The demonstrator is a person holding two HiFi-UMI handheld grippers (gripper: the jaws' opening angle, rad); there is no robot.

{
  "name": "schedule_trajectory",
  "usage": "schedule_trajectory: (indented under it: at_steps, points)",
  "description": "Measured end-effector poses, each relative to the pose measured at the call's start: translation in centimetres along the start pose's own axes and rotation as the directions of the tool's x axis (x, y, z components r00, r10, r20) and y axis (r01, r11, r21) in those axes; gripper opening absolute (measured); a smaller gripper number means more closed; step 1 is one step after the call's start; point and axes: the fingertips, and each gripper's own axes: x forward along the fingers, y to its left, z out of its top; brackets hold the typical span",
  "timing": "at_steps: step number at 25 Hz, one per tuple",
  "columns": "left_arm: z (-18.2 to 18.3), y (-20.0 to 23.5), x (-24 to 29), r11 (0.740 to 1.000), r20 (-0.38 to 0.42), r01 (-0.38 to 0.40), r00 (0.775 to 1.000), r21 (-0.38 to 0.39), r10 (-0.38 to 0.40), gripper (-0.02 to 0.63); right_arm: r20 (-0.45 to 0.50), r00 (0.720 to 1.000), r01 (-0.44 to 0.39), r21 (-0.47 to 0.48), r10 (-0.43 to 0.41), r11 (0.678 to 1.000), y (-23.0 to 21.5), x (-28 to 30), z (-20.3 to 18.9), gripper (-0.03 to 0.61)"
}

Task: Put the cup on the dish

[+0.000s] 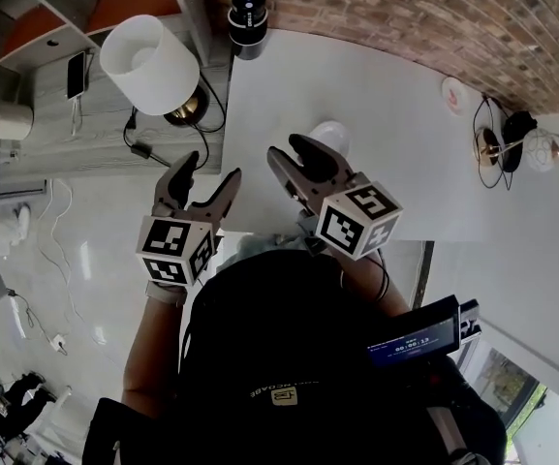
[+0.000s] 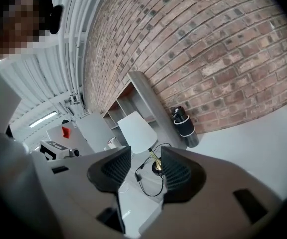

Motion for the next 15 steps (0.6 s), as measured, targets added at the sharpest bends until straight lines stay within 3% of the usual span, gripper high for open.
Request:
schedule_trajectory:
  at_steps: [4,7,15]
  points:
    - [0.9,-0.4,-1.2,0.996,0.045,-0.025,0.999,-0.085,0.028,0.325,-0.004,0.999,-0.043,-0.034,0.043,0.999,0.9,-0.3,0.5,0.189]
    - [1.5,-0.9,-2.0,0.993,0.068,-0.052,0.996,-0.104,0.060,0.263,-0.005,0.998,-0.070,-0.045,0.070,0.997,1.1,-0.9,0.6,0.189]
    - [3.2,-3.3,-3.1,0.986,0.130,-0.073,0.987,-0.147,0.093,0.262,-0.004,0.991,-0.135,-0.085,0.135,0.987,1.5,-2.5,1.4,0.189]
